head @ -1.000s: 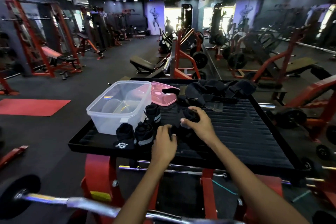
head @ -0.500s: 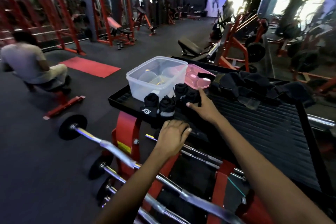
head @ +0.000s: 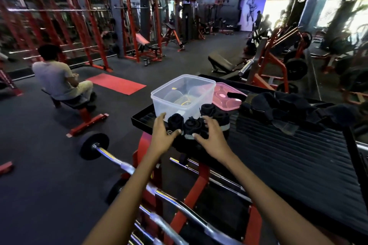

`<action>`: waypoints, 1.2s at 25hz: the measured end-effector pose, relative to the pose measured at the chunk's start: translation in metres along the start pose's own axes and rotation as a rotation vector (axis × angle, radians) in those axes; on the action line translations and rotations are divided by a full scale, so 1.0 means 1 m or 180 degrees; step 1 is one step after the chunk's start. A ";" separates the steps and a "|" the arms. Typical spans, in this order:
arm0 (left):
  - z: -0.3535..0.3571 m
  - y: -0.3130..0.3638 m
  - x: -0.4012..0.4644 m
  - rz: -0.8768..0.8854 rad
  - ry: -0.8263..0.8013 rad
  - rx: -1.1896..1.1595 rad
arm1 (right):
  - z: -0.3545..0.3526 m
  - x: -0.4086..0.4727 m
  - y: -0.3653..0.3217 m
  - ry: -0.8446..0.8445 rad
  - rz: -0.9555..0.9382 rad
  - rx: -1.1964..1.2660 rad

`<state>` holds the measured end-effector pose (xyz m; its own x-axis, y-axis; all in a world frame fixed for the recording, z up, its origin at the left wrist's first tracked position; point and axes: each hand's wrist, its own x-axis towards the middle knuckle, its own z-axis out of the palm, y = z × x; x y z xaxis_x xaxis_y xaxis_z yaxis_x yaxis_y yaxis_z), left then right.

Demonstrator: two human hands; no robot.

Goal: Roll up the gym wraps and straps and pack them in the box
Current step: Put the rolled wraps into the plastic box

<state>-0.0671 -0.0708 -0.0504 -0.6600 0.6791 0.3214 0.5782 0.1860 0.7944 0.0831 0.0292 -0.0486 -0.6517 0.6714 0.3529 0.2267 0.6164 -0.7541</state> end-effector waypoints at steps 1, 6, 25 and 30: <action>-0.004 -0.003 0.009 -0.0079 -0.0264 0.0058 | 0.007 0.006 -0.002 -0.0217 0.0212 0.0025; -0.008 -0.018 0.026 -0.0030 -0.0694 -0.0268 | 0.023 0.020 -0.009 -0.0062 0.0503 -0.0009; -0.070 0.015 0.198 0.0853 -0.1637 0.0950 | 0.030 0.169 -0.095 -0.0281 0.0972 -0.1411; -0.046 -0.005 0.214 0.0982 -0.2447 0.2178 | 0.052 0.179 -0.070 -0.1058 0.1262 -0.2162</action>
<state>-0.2333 0.0414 0.0380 -0.0989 0.9850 -0.1413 0.9716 0.1262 0.2003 -0.0870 0.0850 0.0383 -0.5869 0.7995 -0.1281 0.7986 0.5455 -0.2543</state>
